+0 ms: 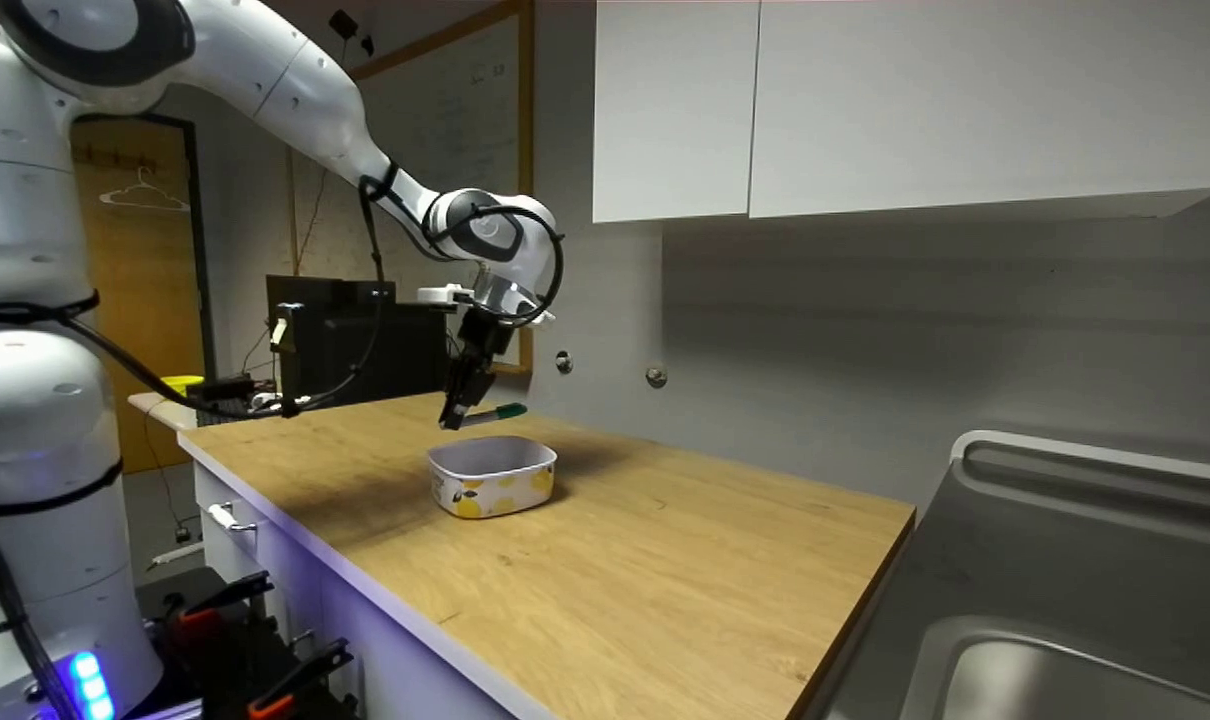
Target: Put the marker in the bowl
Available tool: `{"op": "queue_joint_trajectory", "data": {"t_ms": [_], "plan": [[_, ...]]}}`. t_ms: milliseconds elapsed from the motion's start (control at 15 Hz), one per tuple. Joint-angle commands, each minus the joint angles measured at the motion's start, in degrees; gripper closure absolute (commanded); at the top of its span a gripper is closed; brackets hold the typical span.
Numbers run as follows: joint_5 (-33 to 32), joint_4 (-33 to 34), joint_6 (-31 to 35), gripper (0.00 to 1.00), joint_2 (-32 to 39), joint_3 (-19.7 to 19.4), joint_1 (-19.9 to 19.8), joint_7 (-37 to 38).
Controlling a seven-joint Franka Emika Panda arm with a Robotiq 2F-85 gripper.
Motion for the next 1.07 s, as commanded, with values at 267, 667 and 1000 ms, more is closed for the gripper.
{"op": "queue_joint_trajectory", "data": {"t_ms": [267, 667, 1000], "plan": [[-0.41, -6.80, 1.98, 0.66, -4.71, -0.07, -0.43, 1.16], [-0.08, -6.77, 1.23, 0.17, -6.33, 0.21, -0.22, 1.29], [0.27, -7.05, 0.22, 0.00, -10.50, 1.60, 1.09, 0.47]]}}
